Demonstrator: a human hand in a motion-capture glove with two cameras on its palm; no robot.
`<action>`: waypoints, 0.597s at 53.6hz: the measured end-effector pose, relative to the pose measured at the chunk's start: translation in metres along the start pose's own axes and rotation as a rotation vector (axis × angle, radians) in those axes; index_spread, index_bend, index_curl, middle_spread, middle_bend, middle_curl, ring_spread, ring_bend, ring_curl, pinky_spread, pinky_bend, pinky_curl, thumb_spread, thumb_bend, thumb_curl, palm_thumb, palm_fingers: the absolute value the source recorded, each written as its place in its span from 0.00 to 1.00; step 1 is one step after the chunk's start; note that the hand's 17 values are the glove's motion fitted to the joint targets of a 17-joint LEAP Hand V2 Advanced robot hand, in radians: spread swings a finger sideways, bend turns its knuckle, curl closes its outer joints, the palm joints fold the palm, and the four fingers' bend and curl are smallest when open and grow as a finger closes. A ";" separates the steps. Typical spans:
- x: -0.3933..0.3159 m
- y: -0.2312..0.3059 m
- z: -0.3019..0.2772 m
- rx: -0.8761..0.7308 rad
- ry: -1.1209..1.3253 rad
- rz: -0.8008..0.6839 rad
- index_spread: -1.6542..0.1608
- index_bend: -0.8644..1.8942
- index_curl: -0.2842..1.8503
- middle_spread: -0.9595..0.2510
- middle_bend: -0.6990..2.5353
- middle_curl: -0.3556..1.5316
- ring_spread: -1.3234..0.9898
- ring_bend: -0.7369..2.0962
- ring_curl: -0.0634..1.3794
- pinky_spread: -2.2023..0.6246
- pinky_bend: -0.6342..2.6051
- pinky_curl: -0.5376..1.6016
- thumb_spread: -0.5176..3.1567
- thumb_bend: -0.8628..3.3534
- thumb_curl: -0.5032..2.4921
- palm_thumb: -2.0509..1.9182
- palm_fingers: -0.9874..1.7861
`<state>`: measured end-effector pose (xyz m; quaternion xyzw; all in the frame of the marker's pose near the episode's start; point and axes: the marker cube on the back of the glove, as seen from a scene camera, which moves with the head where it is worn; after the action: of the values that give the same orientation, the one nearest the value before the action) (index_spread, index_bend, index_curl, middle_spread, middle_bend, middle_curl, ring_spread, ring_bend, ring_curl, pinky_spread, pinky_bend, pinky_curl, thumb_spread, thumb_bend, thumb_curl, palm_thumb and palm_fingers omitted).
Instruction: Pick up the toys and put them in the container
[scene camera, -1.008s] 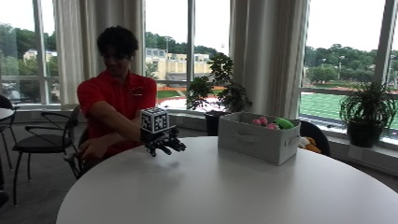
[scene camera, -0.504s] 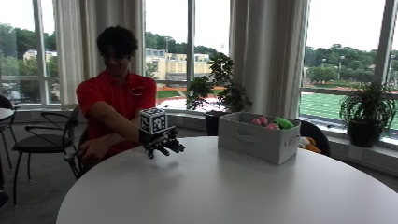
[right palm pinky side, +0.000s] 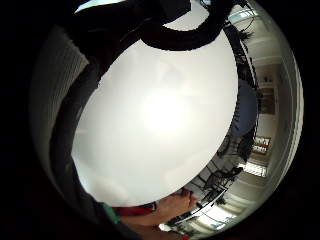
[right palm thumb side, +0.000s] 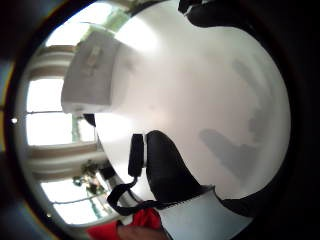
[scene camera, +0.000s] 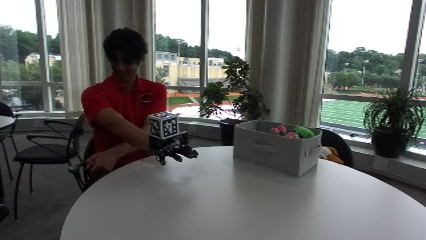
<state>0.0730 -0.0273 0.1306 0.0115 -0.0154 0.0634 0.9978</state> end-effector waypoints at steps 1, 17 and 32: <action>0.000 -0.001 -0.001 0.002 -0.001 -0.002 0.67 0.39 0.34 0.70 0.26 0.30 0.55 0.32 0.14 0.82 0.42 0.42 0.44 0.19 0.25 0.50 0.32; -0.005 0.000 -0.007 0.004 -0.009 -0.012 0.67 0.40 0.34 0.70 0.26 0.30 0.55 0.32 0.15 0.82 0.42 0.42 0.44 0.19 0.25 0.50 0.32; -0.005 0.001 -0.007 -0.002 -0.014 -0.006 0.67 0.40 0.34 0.70 0.26 0.30 0.55 0.32 0.15 0.82 0.43 0.42 0.44 0.19 0.25 0.50 0.32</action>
<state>0.0682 -0.0267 0.1234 0.0109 -0.0222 0.0602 0.9979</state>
